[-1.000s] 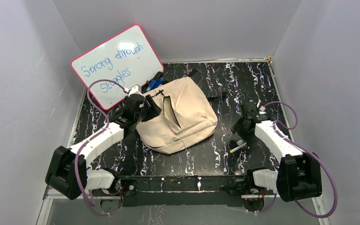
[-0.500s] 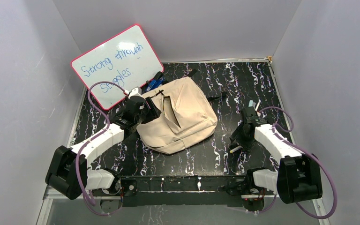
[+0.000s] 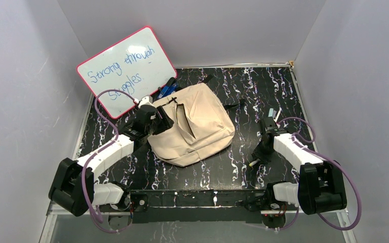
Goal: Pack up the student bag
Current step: Pick up the stationery from the center of the board.
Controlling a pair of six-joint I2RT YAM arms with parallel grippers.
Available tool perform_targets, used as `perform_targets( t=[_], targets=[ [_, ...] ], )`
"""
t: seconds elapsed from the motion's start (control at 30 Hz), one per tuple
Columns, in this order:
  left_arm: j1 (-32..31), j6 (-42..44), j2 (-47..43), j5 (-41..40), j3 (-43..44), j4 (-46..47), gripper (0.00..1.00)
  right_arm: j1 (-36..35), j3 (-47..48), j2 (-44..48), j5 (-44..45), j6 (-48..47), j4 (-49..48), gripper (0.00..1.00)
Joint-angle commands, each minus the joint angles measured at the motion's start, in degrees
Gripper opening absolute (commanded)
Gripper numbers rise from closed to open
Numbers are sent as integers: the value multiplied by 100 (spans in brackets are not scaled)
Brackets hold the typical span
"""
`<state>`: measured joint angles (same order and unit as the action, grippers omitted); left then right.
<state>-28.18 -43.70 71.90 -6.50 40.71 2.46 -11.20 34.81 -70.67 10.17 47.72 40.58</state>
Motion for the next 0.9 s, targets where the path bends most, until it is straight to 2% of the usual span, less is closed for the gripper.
perform_targets(
  t=[0.0,0.23,0.47,0.6,0.87],
  targets=[
    [41,-51,-168,-79,-48,35,52,20,-149,-276,-110,-27,-400,35],
    [41,-22,-125,-88,14,27,52,22,-131,-410,-292,-206,-548,20],
    [50,-21,-115,-51,-2,52,52,22,83,-144,-409,-495,-754,5],
    [50,6,-106,-44,36,40,52,22,356,-169,-277,-608,-592,0],
    [76,55,-315,-82,62,-15,52,21,835,452,519,-632,-282,0]
  ],
)
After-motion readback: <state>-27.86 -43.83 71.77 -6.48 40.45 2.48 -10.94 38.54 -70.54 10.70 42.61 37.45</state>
